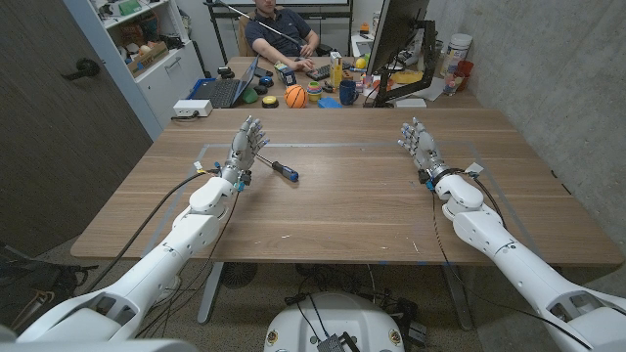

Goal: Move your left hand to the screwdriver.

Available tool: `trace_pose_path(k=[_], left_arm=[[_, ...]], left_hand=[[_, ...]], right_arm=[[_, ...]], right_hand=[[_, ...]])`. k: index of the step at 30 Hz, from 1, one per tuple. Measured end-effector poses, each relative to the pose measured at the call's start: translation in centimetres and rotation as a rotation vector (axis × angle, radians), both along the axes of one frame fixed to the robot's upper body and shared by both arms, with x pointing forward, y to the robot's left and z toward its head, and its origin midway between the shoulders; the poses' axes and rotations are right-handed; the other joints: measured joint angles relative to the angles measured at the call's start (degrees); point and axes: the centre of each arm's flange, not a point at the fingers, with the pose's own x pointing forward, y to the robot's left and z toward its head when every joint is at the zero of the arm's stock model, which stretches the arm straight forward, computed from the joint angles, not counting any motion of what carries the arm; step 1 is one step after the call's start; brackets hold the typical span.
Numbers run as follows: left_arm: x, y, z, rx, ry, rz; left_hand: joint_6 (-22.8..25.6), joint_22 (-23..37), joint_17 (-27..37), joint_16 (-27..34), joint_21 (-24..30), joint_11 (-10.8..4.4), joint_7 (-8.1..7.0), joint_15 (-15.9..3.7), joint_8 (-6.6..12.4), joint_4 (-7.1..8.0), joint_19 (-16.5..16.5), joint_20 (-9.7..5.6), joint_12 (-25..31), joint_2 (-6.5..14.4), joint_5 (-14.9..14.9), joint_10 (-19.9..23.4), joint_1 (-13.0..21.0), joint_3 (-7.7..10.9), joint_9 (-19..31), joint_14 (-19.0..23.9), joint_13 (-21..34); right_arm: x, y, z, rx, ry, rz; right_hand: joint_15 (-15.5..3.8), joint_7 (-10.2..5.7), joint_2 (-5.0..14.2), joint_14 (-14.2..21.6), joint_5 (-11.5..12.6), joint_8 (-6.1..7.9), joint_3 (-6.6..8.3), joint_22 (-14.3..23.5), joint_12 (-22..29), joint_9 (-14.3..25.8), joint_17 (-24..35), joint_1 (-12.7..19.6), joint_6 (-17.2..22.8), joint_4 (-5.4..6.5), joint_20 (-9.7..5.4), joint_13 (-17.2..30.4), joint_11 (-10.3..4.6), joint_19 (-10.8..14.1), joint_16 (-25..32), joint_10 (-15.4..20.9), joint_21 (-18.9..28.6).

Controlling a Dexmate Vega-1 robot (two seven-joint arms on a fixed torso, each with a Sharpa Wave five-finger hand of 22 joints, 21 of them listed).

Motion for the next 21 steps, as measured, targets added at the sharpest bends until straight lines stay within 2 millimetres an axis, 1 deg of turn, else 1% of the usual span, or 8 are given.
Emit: trace_pose_path(k=[17,21], left_arm=[[-0.41,0.43,0.19,-0.030,-0.021,0.026],[-0.57,0.59,0.24,-0.038,-0.029,0.039]], left_hand=[[0.01,-0.01,-0.01,0.00,0.00,0.00,0.01,0.00,0.00,-0.01,0.00,0.00,-0.03,0.00,0.00,0.00,0.00,-0.01,-0.01,0.00,-0.01],[0.00,-0.01,-0.01,0.00,0.00,0.00,0.01,-0.28,0.00,-0.01,0.30,0.30,-0.03,0.00,0.00,0.00,0.00,-0.01,-0.01,-0.29,-0.01]], right_arm=[[0.14,-0.20,-0.23,0.007,0.008,0.008],[0.15,-0.36,-0.25,0.021,0.008,0.007]], right_hand=[[-0.01,0.00,0.00,0.01,0.00,0.00,0.00,-0.01,0.00,-0.01,-0.01,0.00,0.00,0.00,0.00,-0.01,-0.01,0.00,0.00,-0.01,0.00],[0.00,-0.01,0.00,0.01,0.00,0.00,-0.01,-0.01,0.00,-0.01,-0.01,0.00,0.00,0.00,0.00,-0.01,-0.01,0.01,0.00,-0.01,0.00]])
